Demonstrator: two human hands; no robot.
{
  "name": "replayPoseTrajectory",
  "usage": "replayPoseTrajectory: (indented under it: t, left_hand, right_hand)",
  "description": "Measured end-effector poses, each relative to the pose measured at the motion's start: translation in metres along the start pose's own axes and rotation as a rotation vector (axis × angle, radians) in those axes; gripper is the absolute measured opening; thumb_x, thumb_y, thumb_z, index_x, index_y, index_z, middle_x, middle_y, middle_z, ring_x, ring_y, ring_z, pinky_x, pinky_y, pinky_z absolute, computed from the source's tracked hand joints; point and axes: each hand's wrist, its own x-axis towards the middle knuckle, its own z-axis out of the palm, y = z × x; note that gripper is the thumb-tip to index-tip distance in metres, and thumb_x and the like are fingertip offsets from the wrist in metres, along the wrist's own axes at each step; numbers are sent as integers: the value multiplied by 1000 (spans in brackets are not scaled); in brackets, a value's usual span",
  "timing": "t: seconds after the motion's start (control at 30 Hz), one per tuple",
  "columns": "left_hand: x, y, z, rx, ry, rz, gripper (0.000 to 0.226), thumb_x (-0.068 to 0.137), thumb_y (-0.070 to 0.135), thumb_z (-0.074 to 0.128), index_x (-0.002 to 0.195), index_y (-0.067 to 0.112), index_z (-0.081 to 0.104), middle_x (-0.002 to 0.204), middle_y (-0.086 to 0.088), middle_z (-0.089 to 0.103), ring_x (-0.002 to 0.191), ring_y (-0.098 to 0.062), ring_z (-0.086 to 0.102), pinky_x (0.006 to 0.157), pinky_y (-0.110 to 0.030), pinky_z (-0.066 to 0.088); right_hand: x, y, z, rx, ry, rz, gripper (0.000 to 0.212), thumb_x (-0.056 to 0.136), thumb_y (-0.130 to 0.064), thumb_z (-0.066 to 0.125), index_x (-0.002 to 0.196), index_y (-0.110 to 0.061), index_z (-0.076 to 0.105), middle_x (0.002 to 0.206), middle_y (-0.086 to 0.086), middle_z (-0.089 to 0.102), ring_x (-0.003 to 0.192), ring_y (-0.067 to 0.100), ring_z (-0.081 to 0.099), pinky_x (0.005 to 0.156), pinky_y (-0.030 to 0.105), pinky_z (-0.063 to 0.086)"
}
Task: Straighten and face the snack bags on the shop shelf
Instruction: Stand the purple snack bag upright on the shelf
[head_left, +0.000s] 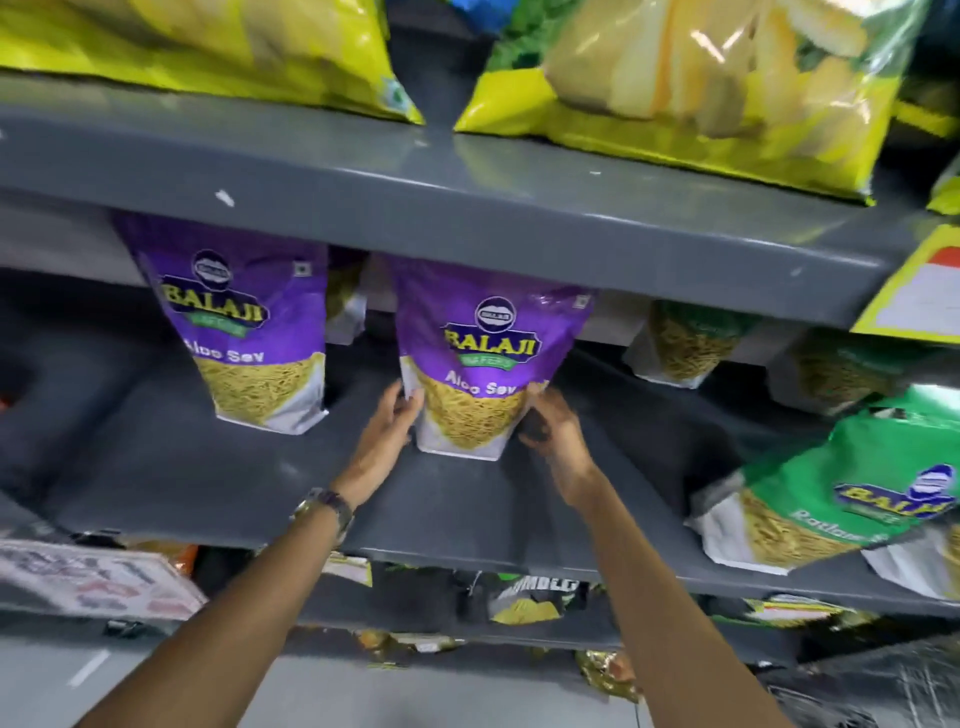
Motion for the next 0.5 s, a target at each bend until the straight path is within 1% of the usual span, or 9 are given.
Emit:
replayPoseTrajectory:
  t: [0.03, 0.07, 0.1, 0.13, 0.23, 0.3, 0.37, 0.43, 0.5]
  left_hand:
    - [0, -2, 0, -29, -3, 15, 41, 88, 50, 50, 125, 31, 46, 115, 13, 59, 104, 4, 58, 91, -28, 49]
    - [-2, -2, 2, -54, 39, 35, 29, 92, 38, 50, 119, 29, 49, 105, 12, 62, 89, 10, 62, 81, -22, 53]
    - [-3, -3, 3, -88, 75, 48, 24, 93, 31, 50, 117, 26, 50, 100, 11, 62, 78, 14, 62, 72, -17, 54]
    - [-6, -4, 2, -108, 102, 48, 25, 93, 28, 50, 117, 22, 50, 99, 10, 61, 73, 15, 62, 66, -14, 55]
    - [-20, -3, -2, -171, 75, 23, 24, 93, 23, 50, 117, 16, 49, 95, 8, 58, 69, 17, 61, 59, -11, 54]
    - [-29, -4, -6, -189, 31, 2, 20, 94, 21, 49, 113, 16, 49, 93, 6, 57, 68, 16, 62, 59, -11, 54]
    - [-39, -3, -8, -208, 2, -2, 17, 94, 19, 49, 111, 16, 50, 93, 6, 57, 69, 14, 63, 60, -12, 54]
    - [-49, -7, -10, -205, -21, -3, 17, 93, 18, 51, 110, 16, 51, 91, 7, 58, 70, 13, 64, 60, -12, 54]
    - [-60, -11, -12, -204, -40, -4, 18, 91, 15, 54, 109, 17, 52, 92, 7, 60, 71, 11, 64, 61, -13, 54]
  right_hand:
    - [1, 2, 3, 35, 43, 17, 7, 89, -33, 55, 88, -26, 57, 82, -14, 63, 65, -9, 63, 64, 19, 50]
    - [1, 5, 5, 61, 89, 25, 12, 92, -34, 51, 86, -25, 57, 75, -14, 64, 63, -6, 62, 64, 22, 49]
    - [-1, 8, 7, 74, 124, 25, 17, 95, -34, 47, 85, -24, 57, 70, -15, 66, 63, -4, 62, 63, 23, 49]
    - [-4, 10, 8, 71, 151, 19, 20, 96, -34, 45, 86, -23, 58, 70, -14, 68, 64, -2, 64, 60, 22, 50]
    - [-19, 14, 7, 19, 193, -7, 22, 97, -35, 44, 86, -24, 59, 75, -10, 69, 69, 3, 65, 55, 20, 52]
    - [-30, 16, 7, 1, 203, -21, 22, 95, -38, 46, 83, -24, 59, 74, -8, 68, 73, 7, 65, 61, 26, 51]
    - [-39, 20, 6, -6, 219, -17, 24, 86, -46, 51, 82, -24, 59, 75, -7, 68, 78, 11, 62, 67, 31, 50]
    - [-50, 23, 4, -7, 226, -22, 26, 79, -48, 51, 82, -24, 59, 79, -8, 68, 82, 13, 62, 74, 36, 52]
    - [-61, 27, 2, -1, 223, -24, 23, 83, -47, 51, 84, -25, 59, 86, -8, 68, 90, 14, 61, 81, 41, 48]
